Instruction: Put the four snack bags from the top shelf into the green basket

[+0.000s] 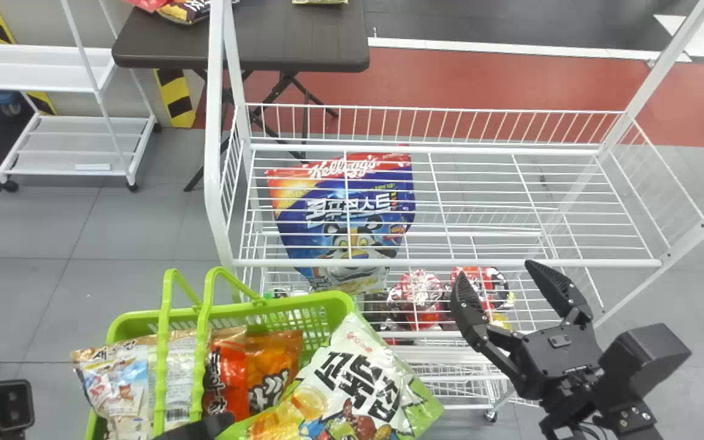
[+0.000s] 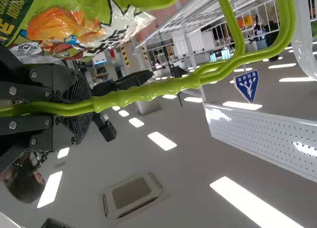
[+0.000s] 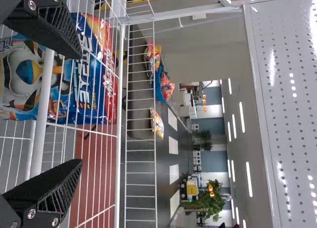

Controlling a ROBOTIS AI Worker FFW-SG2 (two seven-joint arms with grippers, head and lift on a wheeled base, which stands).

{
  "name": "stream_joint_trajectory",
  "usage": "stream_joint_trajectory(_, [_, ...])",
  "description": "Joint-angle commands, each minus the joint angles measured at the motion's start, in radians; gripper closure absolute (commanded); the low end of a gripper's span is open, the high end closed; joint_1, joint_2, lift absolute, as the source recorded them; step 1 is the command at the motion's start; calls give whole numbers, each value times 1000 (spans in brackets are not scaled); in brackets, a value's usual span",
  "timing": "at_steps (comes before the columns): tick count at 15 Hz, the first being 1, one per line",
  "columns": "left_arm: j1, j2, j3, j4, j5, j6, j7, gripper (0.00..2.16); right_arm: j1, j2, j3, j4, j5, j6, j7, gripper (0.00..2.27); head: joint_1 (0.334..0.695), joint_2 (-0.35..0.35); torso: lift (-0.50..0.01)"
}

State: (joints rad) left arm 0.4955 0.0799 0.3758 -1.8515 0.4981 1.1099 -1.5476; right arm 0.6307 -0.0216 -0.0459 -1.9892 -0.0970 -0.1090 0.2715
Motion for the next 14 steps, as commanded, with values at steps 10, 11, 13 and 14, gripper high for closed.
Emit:
stream_joint_trajectory(10, [12,-2,6,-8,0,0,1,2148,15,20,5,15,0,-60,0,56,695,-91,0])
stream_joint_trajectory(11, [12,-2,8,-9,0,0,1,2148,17,20,8,15,0,-67,0,56,695,-88,0])
stream_joint_trajectory(13, [15,0,11,-11,0,0,0,2148,18,20,11,15,0,-70,0,60,695,-82,0])
stream_joint_trajectory(14, [15,0,12,-11,0,0,0,2148,18,22,12,16,0,-70,0,60,695,-78,0])
